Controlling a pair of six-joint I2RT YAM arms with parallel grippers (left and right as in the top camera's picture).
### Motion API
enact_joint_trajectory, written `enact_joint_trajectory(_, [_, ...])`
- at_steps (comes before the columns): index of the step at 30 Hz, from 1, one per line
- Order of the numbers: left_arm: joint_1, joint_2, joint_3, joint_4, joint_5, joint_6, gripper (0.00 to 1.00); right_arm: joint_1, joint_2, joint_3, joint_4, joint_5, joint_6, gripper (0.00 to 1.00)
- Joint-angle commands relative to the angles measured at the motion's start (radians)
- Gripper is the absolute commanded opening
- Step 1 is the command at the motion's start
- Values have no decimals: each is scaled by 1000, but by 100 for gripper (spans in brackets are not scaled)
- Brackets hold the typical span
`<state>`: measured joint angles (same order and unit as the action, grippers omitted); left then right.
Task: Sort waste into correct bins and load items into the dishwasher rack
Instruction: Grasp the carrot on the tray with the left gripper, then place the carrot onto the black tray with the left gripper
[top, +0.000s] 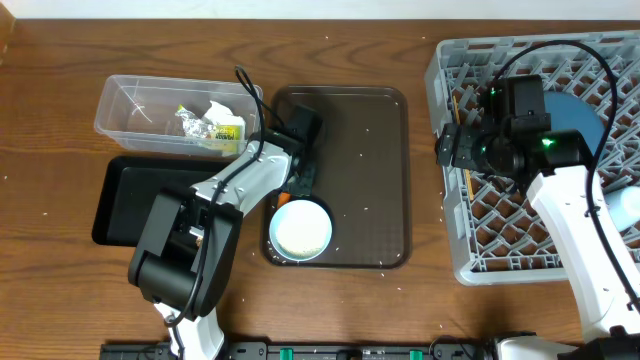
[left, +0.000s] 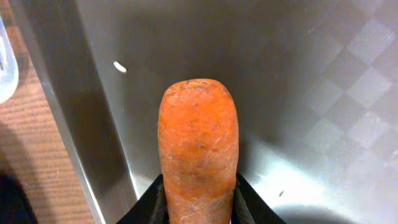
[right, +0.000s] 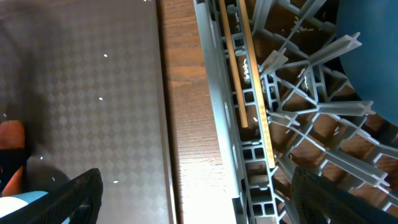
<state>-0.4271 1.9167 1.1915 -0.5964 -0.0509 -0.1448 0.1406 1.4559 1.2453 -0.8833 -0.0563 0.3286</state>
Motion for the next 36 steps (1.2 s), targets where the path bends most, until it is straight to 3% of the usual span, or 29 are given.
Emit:
enact_joint_trajectory(1, [2,-26,25,-19,18,10,26,-8,5,-3,0,-4,-12,92])
enact_joint_trajectory(13, [2,-301,37,-39,10,21,26,-8,5,-3,7,-4,-11,92])
enact_joint_trajectory(19, [18,-419,37,-156,-19,-5,27,-8,5,-3,9,-3,-11,92])
enact_joint_trajectory(23, [78,-441,36,-276,-144,-157,27,-8,5,-3,7,-3,-12,92])
enact_joint_trajectory(26, [164,-440,17,-307,-209,-347,27,-8,5,-3,6,-4,-11,92])
enact_joint_trajectory(30, [311,-435,-37,-295,-208,-613,27,-8,5,-3,1,-4,-11,92])
enact_joint_trajectory(34, [428,-434,-124,-215,-203,-732,28,-8,5,-3,-11,-3,-11,93])
enact_joint_trajectory(36, [478,-433,-184,-159,-181,-776,33,-8,5,-3,-17,-3,-11,93])
